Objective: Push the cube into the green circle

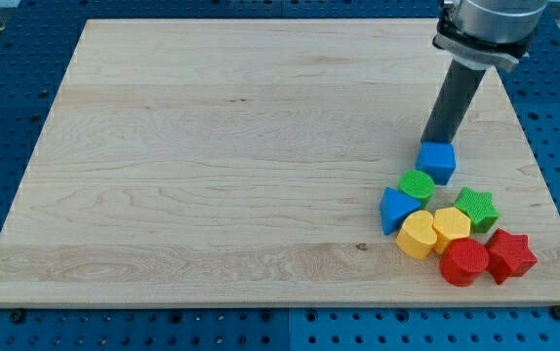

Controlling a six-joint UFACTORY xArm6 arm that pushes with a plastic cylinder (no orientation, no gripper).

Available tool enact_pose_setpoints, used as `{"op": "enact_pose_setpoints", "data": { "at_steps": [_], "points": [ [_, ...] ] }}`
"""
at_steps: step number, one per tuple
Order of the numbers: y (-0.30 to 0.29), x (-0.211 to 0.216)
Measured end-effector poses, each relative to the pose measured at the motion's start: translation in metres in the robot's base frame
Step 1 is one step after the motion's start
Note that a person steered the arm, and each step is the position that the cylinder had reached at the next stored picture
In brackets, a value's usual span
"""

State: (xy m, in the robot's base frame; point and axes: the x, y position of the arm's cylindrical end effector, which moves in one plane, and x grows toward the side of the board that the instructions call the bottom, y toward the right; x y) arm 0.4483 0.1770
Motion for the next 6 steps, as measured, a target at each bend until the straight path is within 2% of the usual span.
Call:
{"op": "enact_pose_setpoints", "data": {
  "at_steps": [2, 3, 4, 5, 6],
  "points": [
    [-0.025, 0.022],
    [-0.052, -0.021],
    [-0.134, -0.063],
    [-0.212, -0.074],
    [-0.213, -0.073]
  ]
}}
